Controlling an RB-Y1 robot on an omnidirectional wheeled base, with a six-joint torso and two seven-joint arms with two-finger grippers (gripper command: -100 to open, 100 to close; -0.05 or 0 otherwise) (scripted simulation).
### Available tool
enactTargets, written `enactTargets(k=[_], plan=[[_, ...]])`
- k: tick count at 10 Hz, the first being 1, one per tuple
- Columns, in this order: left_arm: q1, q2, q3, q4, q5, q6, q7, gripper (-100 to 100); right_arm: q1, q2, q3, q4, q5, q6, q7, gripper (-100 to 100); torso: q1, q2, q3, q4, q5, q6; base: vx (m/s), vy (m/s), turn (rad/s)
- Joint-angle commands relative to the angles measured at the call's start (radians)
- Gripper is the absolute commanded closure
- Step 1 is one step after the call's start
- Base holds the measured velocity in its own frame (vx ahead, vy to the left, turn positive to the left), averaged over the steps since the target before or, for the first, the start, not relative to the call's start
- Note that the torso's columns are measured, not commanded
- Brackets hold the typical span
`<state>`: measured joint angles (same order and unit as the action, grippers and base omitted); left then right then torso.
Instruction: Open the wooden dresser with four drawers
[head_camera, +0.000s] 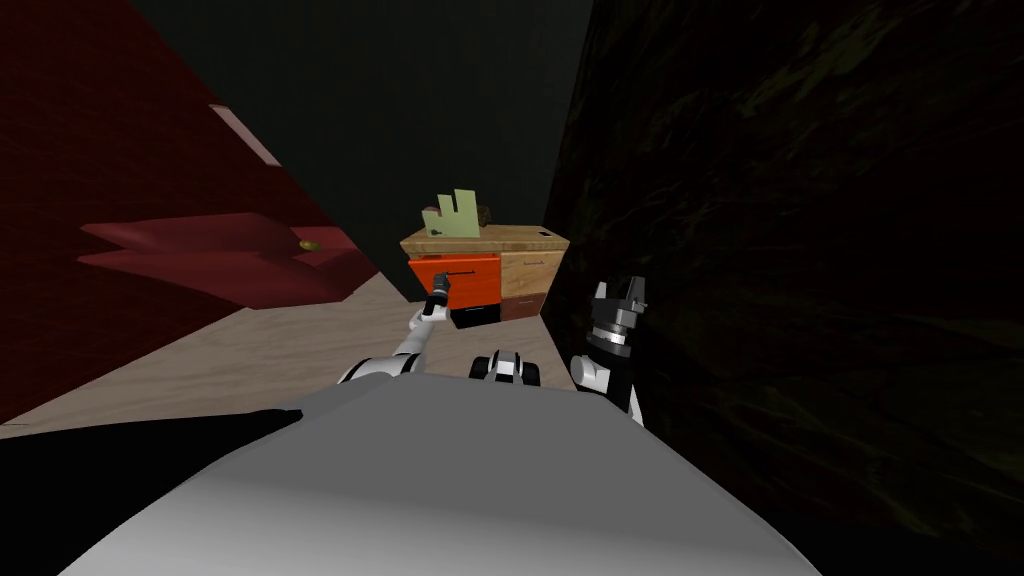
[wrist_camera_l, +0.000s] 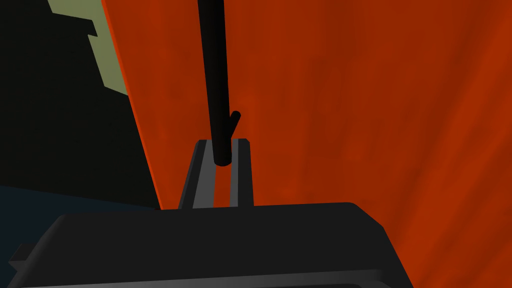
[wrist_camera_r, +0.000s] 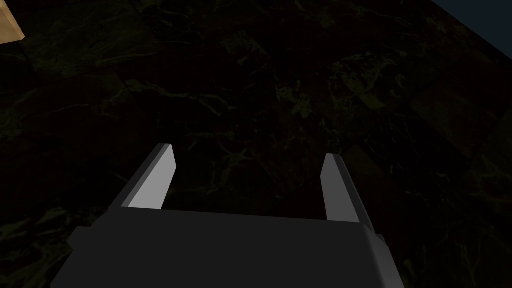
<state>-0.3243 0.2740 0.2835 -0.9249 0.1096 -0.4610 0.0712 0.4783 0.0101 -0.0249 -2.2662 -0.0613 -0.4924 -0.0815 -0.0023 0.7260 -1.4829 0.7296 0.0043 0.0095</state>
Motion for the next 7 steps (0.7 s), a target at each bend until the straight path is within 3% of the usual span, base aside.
enactTargets(k=[1,2,3,5,6,7], plan=[[0.0,-0.012,-0.008,0.053,-0.002,0.003,-0.002,100,0.0,0.0,0.0,0.0,0.0,0.0,0.0,0,0.002,-0.003,-0.002,-0.003,0.002,-0.001,0.011,0.002,0.001],[-0.065,0.027,-0.005,0.099,-0.004,-0.029,0.01,100,0.0,0.0,0.0,0.0,0.0,0.0,0.0,0,0.005,-0.005,-0.003,-0.005,0.004,-0.001,-0.083,-0.043,0.062],[-0.101,0.027,-0.005,0.145,-0.004,-0.029,0.01,100,0.0,0.0,0.0,0.0,0.0,0.0,0.0,0,0.002,0.001,0.0,-0.001,0.001,-0.003,-0.109,-0.053,0.06],[-0.101,0.027,-0.005,0.19,-0.004,-0.029,0.01,100,0.0,0.0,0.0,0.0,0.0,0.0,0.0,0,0.001,0.004,0.002,0.002,0.0,-0.002,-0.017,-0.008,0.006],[-0.162,0.067,-0.002,0.233,-0.006,-0.062,0.023,100,0.0,0.0,0.0,0.0,0.0,0.0,0.0,0,0.003,0.001,0.0,-0.002,0.002,-0.002,-0.089,-0.03,0.048],[-0.195,0.067,-0.002,0.271,-0.006,-0.062,0.023,100,0.0,0.0,0.0,0.0,0.0,0.0,0.0,0,0.003,0.005,0.002,0.003,-0.002,-0.007,-0.11,-0.032,0.04]])
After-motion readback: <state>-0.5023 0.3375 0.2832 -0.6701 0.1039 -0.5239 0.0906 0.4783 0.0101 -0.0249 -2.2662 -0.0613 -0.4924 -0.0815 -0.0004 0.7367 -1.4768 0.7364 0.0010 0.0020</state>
